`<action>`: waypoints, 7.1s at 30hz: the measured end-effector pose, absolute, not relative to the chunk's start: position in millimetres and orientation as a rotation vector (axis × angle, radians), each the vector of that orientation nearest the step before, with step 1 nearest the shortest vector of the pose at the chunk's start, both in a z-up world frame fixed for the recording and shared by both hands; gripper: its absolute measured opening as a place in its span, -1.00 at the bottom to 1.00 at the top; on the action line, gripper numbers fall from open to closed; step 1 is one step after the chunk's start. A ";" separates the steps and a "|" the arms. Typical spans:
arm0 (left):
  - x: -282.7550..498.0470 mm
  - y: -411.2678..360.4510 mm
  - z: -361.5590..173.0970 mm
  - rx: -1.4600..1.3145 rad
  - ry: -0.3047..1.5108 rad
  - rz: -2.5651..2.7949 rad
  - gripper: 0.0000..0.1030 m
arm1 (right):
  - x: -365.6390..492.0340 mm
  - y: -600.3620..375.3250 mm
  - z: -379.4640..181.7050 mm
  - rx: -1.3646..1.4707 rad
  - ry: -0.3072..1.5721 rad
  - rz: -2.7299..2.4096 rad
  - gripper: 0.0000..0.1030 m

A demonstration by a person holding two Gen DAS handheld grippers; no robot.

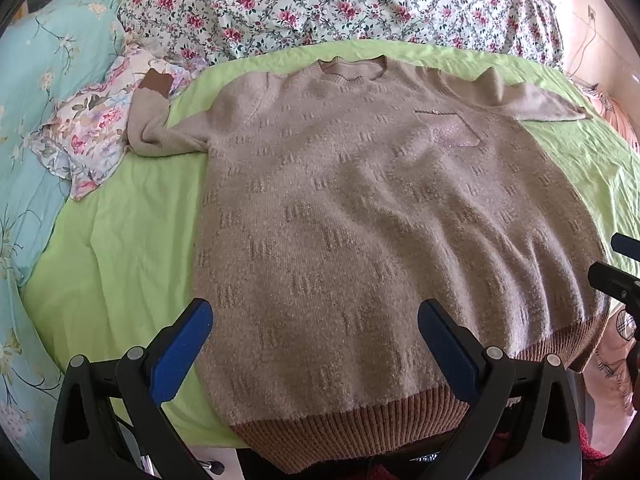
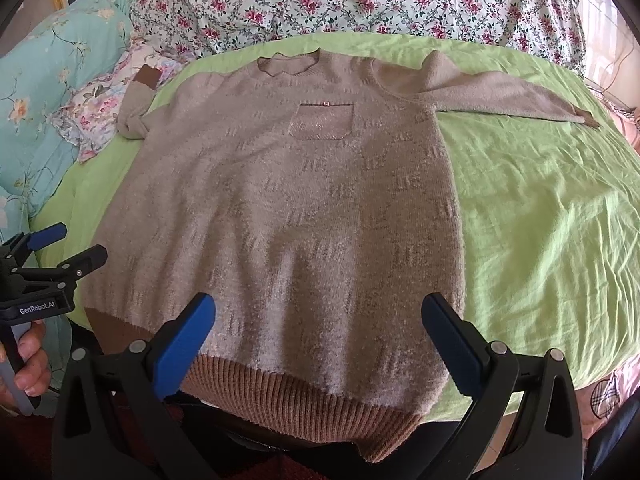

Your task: Fold small clothes

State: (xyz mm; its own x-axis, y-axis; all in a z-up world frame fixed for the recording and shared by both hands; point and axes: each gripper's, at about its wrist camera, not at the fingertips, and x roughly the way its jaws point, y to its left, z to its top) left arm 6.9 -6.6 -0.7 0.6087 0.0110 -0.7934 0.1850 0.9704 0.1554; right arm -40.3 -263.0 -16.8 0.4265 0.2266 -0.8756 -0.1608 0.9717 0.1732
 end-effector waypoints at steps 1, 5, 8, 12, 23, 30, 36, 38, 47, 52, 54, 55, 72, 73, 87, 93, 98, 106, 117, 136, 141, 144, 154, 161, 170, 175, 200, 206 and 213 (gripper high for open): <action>7.8 -6.3 -1.0 0.229 0.914 -0.101 0.99 | -39.8 -263.9 -16.7 0.071 1.102 0.241 0.99; 12.1 -6.3 -1.4 0.224 0.919 -0.103 0.99 | -37.5 -268.5 -15.3 0.096 1.091 0.235 0.99; 16.7 -7.3 -1.9 0.224 0.918 -0.103 0.99 | -35.1 -268.7 -17.0 0.093 1.094 0.232 0.99; 20.6 -9.1 -1.2 0.234 0.909 -0.097 0.99 | -33.0 -267.0 -21.2 0.094 1.105 0.239 0.99; 32.8 -13.0 -0.5 0.215 0.928 -0.106 0.99 | -22.9 -266.7 -22.5 0.099 1.111 0.247 0.99; 38.9 -14.7 -2.9 0.198 0.925 -0.126 0.99 | -15.1 -267.6 -22.0 0.115 1.109 0.251 0.99; 52.0 -14.1 -2.0 0.199 0.890 -0.123 0.99 | -1.0 -286.6 -23.5 0.179 1.085 0.241 0.99; 58.6 -11.8 0.4 0.190 0.868 -0.116 0.99 | 7.0 -297.9 -24.6 0.195 1.080 0.220 0.99; 118.2 2.7 13.0 0.171 0.845 -0.038 0.99 | 78.7 -408.7 -23.9 0.342 0.994 0.049 0.94; 143.5 5.4 17.5 0.152 0.856 -0.015 0.99 | 132.0 -490.9 -25.2 0.402 0.951 -0.134 0.71; 150.4 3.2 12.1 0.160 0.879 -0.008 0.99 | 157.2 -527.4 -29.0 0.423 0.928 -0.217 0.61; 153.6 2.0 9.5 0.166 0.887 -0.003 0.99 | 163.5 -540.2 -30.5 0.440 0.923 -0.241 0.52; 182.5 -38.5 -20.1 0.206 0.947 -0.038 0.99 | 260.3 -629.0 -72.6 0.453 0.860 -0.381 -0.86; 182.6 -38.2 -19.8 0.198 0.945 -0.045 0.99 | 258.4 -613.4 -66.8 0.439 0.850 -0.340 -0.86; 176.4 -7.6 -9.5 0.123 0.901 -0.120 0.99 | 227.3 -284.1 -34.8 0.476 0.959 0.425 -0.86; 178.6 12.8 -9.1 0.070 0.900 -0.129 0.99 | 240.9 -160.6 -62.8 0.432 1.072 0.593 -0.86; 188.6 19.1 -21.6 0.013 0.928 -0.163 0.99 | 242.8 -113.5 -97.8 0.388 1.164 0.613 -0.79; 248.3 -3.0 -51.7 -0.133 0.990 -0.280 0.99 | 233.8 -126.8 -87.4 0.481 1.153 0.644 0.05; 304.8 -17.4 -42.5 -0.261 0.919 -0.351 -0.88 | 167.1 -272.6 -17.1 0.549 0.897 0.401 0.05; 275.4 13.1 -35.0 -0.206 0.874 -0.295 -0.87 | 247.1 -361.9 -96.1 0.423 1.102 0.115 -0.84; 281.4 -7.6 -45.7 -0.163 0.889 -0.302 -0.86 | 243.9 -381.1 -100.2 0.408 1.095 0.055 -0.85; 280.0 -5.7 -47.3 -0.157 0.891 -0.305 -0.86 | 236.9 -373.4 -103.3 0.286 1.123 -0.048 -0.74; 266.1 34.4 -50.9 -0.154 0.914 -0.265 -0.73 | 208.7 -324.7 -98.3 0.218 1.124 0.103 -0.30; 258.0 112.2 -19.2 -0.149 0.850 -0.119 -0.66 | 169.2 -329.9 -44.6 0.335 1.030 0.156 0.14; 364.4 162.1 10.1 0.112 0.782 0.194 0.57 | 137.2 -247.7 -50.5 0.390 1.086 0.397 0.16; 433.6 192.5 -25.5 0.154 0.874 0.303 0.59 | 136.8 -225.6 -62.7 0.393 1.140 0.445 0.16; 292.7 42.7 41.7 -0.232 0.657 -0.394 -0.93 | 126.6 -250.3 -54.7 0.428 1.077 0.400 0.16; 260.4 -35.7 16.1 -0.131 0.704 -0.526 -0.93 | 131.1 -262.8 -58.1 0.454 1.071 0.371 0.16; 257.1 -49.6 -22.3 -0.021 0.815 -0.571 -0.81 | 157.5 -258.1 -65.9 0.499 1.063 0.362 0.16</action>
